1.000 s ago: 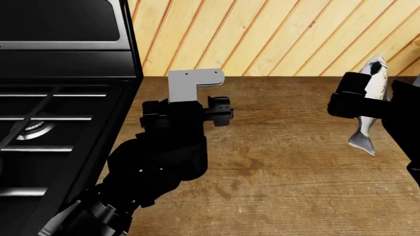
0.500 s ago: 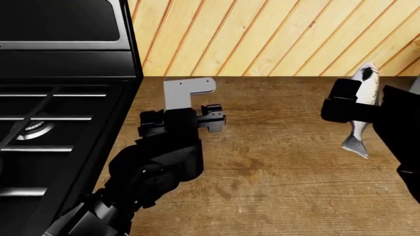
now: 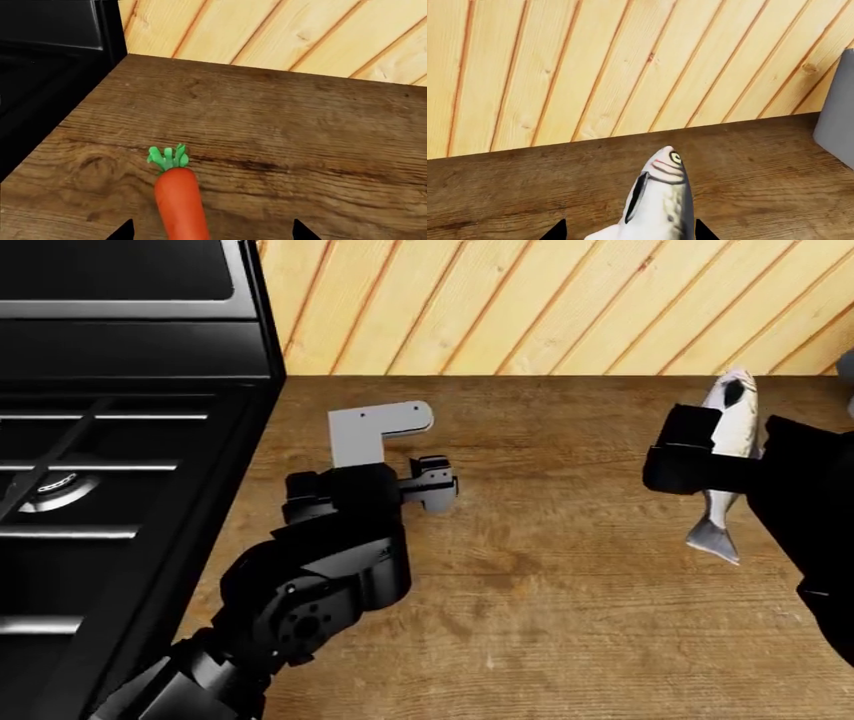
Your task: Place both pans onto different burners. Then place the carrot and the fish on different pans.
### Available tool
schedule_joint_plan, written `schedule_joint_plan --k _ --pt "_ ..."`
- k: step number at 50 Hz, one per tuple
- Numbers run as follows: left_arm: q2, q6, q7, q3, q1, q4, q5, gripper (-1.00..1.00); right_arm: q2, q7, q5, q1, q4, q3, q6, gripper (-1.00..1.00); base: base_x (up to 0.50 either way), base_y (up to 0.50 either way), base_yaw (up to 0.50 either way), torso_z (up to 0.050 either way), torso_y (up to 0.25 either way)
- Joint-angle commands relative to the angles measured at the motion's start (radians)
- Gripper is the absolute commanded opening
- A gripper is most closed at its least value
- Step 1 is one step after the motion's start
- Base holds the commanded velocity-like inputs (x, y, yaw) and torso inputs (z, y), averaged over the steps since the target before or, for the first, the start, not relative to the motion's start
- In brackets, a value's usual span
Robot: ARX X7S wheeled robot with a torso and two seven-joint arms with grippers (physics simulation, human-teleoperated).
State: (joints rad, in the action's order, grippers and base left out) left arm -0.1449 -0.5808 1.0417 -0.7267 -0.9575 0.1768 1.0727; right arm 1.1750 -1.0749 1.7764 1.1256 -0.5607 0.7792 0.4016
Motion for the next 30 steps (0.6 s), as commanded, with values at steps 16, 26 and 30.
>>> schedule_joint_plan --k 16,26,30 --pt "-0.003 0.031 0.012 0.003 0.011 0.013 0.005 1.00 -0.003 0.020 -0.018 -0.006 -0.004 -0.012 0.009 -1.00 0.00 0.00 0.00 0.000 -0.006" --pt "-0.003 0.040 0.012 0.005 0.011 0.013 0.010 1.00 -0.005 0.022 -0.019 -0.008 -0.005 -0.013 0.009 -1.00 0.01 0.00 0.00 0.000 -0.195" --pt "-0.004 0.044 0.016 0.007 0.012 0.009 0.012 1.00 -0.005 0.021 -0.018 -0.008 -0.006 -0.014 0.010 -1.00 0.00 0.00 0.00 0.000 0.000"
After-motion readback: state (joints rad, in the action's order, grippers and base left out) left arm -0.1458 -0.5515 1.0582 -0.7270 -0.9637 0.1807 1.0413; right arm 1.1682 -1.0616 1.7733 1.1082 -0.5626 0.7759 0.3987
